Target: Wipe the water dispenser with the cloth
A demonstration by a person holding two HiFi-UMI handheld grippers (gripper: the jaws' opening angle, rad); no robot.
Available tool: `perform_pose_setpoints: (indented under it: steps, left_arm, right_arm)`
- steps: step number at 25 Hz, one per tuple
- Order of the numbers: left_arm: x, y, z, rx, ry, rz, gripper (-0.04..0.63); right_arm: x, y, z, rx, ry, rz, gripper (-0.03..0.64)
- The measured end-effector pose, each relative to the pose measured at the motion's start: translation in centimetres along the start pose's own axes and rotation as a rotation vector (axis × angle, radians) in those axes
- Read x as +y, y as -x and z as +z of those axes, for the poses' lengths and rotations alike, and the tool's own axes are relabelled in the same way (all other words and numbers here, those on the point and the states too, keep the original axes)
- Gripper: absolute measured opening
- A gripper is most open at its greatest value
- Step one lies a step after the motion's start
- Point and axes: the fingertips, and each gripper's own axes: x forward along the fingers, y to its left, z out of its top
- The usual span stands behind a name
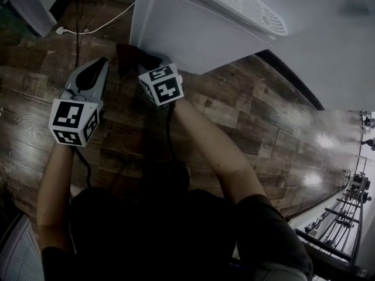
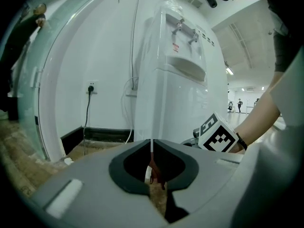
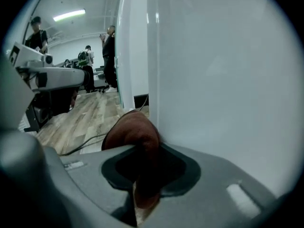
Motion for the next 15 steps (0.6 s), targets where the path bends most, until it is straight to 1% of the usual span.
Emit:
perform_pose_setpoints:
  steps: [2,4,6,10,14,15]
  left_arm:
    - [0.2,0.6,2.0,-0.025,-0.004,0.021,0.031]
    - [0.0,1.8,4.1,-0.022,0.022,0.036,0.031]
    - [-0.6,3.4,6.8,-0.014,0.054,0.046,0.031]
    - [-1.9,6.2,13.1,0.002,0.053,0.054,0.031]
    - [-1.9,8.9,18.8,-0.004,0.082,0.082,0.031]
    - [-2.0,9.6,20.1,-0.005,0.089,0.091,0.032]
  right_arm:
    - [-0.4,1.4,2.0,-0.048,-0.031,-0.019,0.072]
    - [-0.2,3.6,3.9,-0.071,-0.091,-0.043,0.072]
    - [0.7,6.0,6.1,-0.07,-0.133,-0.044,0.072]
    - [2.1,10.2,11.1,-0.049,-0.136,-0.027,0.072]
    - [1.9,13.7,16.4,-0.08,-0.196,-0.052,0.072]
    - [1.8,14.7,17.5,-0.09,-0.225,-0.055,0.072]
